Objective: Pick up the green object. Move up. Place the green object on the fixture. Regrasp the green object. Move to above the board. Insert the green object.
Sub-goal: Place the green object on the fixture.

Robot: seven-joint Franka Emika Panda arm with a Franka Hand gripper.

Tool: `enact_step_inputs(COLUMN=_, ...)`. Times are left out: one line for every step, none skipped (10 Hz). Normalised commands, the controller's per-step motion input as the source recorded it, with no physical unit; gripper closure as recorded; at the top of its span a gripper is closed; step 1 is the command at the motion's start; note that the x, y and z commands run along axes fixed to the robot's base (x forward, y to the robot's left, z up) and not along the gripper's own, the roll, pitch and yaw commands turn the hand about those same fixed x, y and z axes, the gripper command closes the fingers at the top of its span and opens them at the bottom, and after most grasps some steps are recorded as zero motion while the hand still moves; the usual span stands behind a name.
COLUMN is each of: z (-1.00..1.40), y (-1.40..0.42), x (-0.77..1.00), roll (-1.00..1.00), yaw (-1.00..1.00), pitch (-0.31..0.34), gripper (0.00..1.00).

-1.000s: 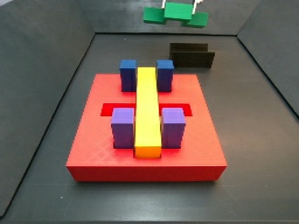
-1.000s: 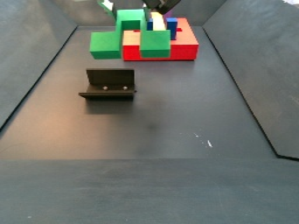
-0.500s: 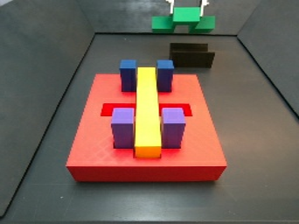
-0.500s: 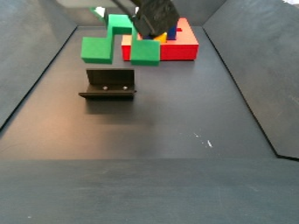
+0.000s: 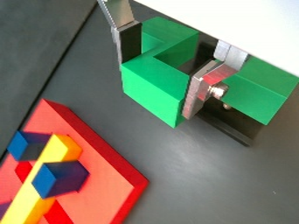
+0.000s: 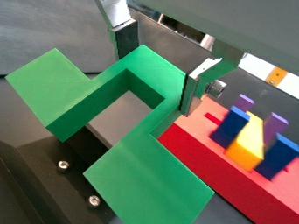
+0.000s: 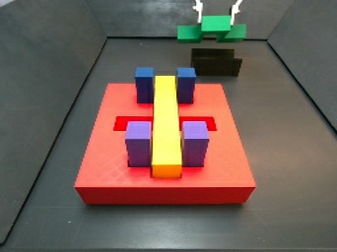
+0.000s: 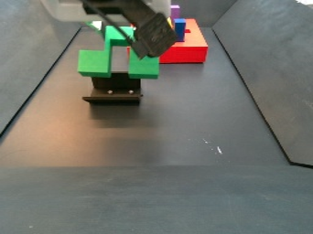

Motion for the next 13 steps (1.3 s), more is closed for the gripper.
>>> enact_step_inputs(z=-0.03, y=0.00, x=0.00, roll=0.00, yaw=0.00, pitch=0.000, gripper=1.00)
enact_step_inputs(z=-0.15, y=0.00, x=0.57, roll=-0.19, yaw=-0.03, pitch=0.029, gripper=1.00)
enact_step_inputs(z=-0.22, y=0.01, x=0.94, roll=-0.18, yaw=-0.16, pitch=0.177, gripper=1.00)
enact_step_inputs(z=-0.27, y=0.07, x=0.97, roll=-0.19, yaw=-0.17, pitch=0.209, gripper=1.00)
enact_step_inputs(z=-0.26, y=0.07, x=0.90, roll=-0.24, yaw=-0.17, pitch=0.323, gripper=1.00)
enact_step_inputs(z=-0.23, y=0.09, x=0.85, roll=-0.30, yaw=-0.17, pitch=0.406, gripper=1.00)
enact_step_inputs(z=-0.19, y=0.13, x=0.84, roll=-0.40, yaw=-0.17, pitch=0.297, gripper=1.00)
enact_step_inputs(z=-0.17, y=0.15, x=0.75, roll=-0.36, yaw=-0.13, pitch=0.174, gripper=1.00)
enact_step_inputs(z=-0.17, y=0.13, x=0.64, roll=-0.25, yaw=-0.04, pitch=0.000, gripper=1.00)
enact_step_inputs(z=-0.16, y=0.03, x=0.65, roll=-0.24, yaw=0.00, pitch=-0.109, gripper=1.00)
enact_step_inputs(z=-0.02, y=0.00, x=0.67, roll=-0.32, yaw=0.00, pitch=-0.277, gripper=1.00)
enact_step_inputs(z=0.00, y=0.01, x=0.43, roll=-0.35, yaw=0.00, pitch=-0.500, gripper=1.00)
enact_step_inputs(z=-0.05, y=0.07, x=0.21, roll=0.00, yaw=-0.03, pitch=-0.331, gripper=1.00)
